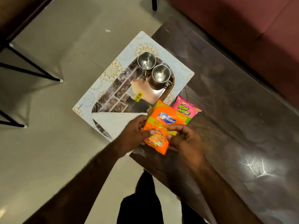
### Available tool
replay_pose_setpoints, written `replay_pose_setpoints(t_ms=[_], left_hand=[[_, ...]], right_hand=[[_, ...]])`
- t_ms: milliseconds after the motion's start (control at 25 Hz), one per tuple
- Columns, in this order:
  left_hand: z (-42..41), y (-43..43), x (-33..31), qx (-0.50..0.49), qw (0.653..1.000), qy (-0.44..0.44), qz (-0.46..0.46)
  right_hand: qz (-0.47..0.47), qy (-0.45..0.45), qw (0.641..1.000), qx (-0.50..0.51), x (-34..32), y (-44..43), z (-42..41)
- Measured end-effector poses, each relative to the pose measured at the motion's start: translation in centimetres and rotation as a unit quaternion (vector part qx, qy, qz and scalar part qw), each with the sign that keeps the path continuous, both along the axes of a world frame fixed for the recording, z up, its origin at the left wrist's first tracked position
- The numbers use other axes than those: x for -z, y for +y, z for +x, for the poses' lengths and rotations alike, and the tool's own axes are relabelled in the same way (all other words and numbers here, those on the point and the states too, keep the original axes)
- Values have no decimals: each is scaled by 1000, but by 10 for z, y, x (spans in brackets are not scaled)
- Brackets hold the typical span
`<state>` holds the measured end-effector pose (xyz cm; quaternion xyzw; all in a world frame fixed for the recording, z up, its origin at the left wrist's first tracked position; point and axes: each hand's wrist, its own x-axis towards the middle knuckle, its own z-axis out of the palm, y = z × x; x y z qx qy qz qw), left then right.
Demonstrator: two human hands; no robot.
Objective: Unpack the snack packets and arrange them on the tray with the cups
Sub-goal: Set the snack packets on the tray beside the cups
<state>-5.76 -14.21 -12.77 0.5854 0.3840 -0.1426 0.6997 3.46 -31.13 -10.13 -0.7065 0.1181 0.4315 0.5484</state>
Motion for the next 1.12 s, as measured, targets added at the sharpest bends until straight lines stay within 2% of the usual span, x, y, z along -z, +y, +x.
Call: replay_pose_setpoints(t_ms=[160,320,520,720,800,920,1120], left_hand=[[8,71,-3,-7,996,12,91],[16,132,-1,0,986,54,158],[31,157,13,17,966,94,239],[38,144,19,85,895,109,423],[41,138,21,92,875,106,463],[44,138,23,101,866,122,475],[45,143,25,108,878,129,448]], right_hand=[[-16,-33,998,-57,5,20,3],[-36,-71,996,-49,14,19,14],[-91,-107,990,-28,37,13,31],[-251,-186,950,18,77,3,56],[-283,-170,944,18,89,0,62],[-234,-65,967,84,101,3,63],[-136,-27,980,140,96,14,59]])
